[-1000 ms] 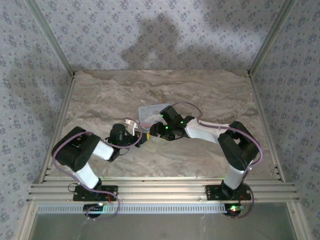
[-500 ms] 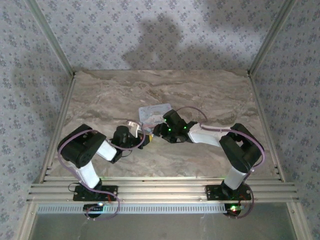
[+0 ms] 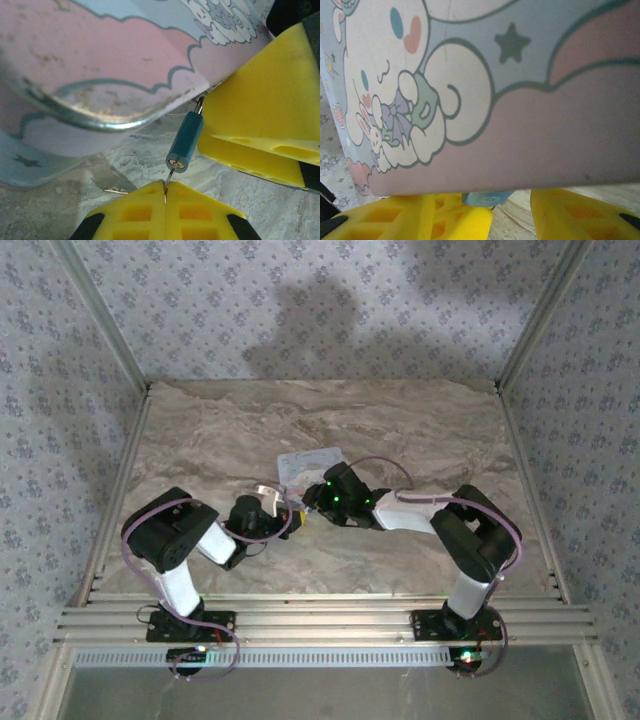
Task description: Unlock the padlock with the key
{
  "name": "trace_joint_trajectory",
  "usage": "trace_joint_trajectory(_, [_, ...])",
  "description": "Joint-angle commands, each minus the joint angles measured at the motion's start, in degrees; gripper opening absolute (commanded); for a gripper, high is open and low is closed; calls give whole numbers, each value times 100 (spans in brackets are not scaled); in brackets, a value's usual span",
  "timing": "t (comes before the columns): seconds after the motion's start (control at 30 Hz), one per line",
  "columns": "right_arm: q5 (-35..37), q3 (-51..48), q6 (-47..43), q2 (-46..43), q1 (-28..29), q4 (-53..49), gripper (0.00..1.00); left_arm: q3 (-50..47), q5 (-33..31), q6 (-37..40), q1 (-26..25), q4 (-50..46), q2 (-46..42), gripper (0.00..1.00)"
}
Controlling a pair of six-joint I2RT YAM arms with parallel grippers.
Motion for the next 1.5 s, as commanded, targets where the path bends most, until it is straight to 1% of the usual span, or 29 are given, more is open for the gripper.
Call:
trace_joint_trajectory(0.0, [306,42,71,180,101,-234,53,-53,-50,-125,-90,308,-2,0])
trace_joint_trajectory(0.2, [472,20,97,342,250,-195,49,-53,-73,-228,-192,324,-125,0])
trace_joint_trajectory(0.33, [503,46,105,427,249,-137,43,-101,-139,-220,-245,262,-249,0])
trace_joint_trajectory(0.4, [526,46,77,436,245,-143,39,-131,-161,-184,-267,202,-303,0])
trace_joint_trajectory(0.57, [545,46,5,394,224,-220,21,-201,-199,-140,-311,136,-375,0])
trace_joint_trajectory(0.77, [526,-2,-5,341,235,-251,8,-195,-180,-121,-360,88,-461,0])
trace_joint_trajectory(0.87, [525,-43,0,281,239,-246,3,-185,-210,-73,-356,-121,-620,0])
trace_joint_trajectory(0.9, [539,-57,1,262,237,-259,2,-193,-237,-48,-364,-238,-702,5])
trace_joint_trajectory(0.97, [556,-58,1,213,230,-277,0,-222,-311,21,-364,-580,-963,25])
trace_joint_trajectory(1.0, [544,-56,-8,206,230,-271,0,-252,-357,50,-360,-744,-1115,32])
trace_joint_trajectory(1.07, [540,-51,-8,178,225,-275,0,-306,-435,128,-346,-1182,-1504,42])
trace_joint_trajectory(1.13, [487,-26,-21,173,215,-275,0,-289,-488,238,-316,-1798,-1886,49])
trace_joint_trajectory(1.2, [418,18,-34,168,206,-302,0,-247,-465,332,-249,-2358,-2217,52])
trace_joint_trajectory(1.27, [341,58,-24,155,200,-310,0,-256,-282,328,-131,-2626,-2472,53])
trace_joint_trajectory(1.33, [272,86,-26,140,200,-307,0,-248,-42,259,-18,-2721,-2619,53])
trace_joint_trajectory(1.47, [153,132,0,64,187,-292,0,-186,387,42,101,-2627,-2637,53])
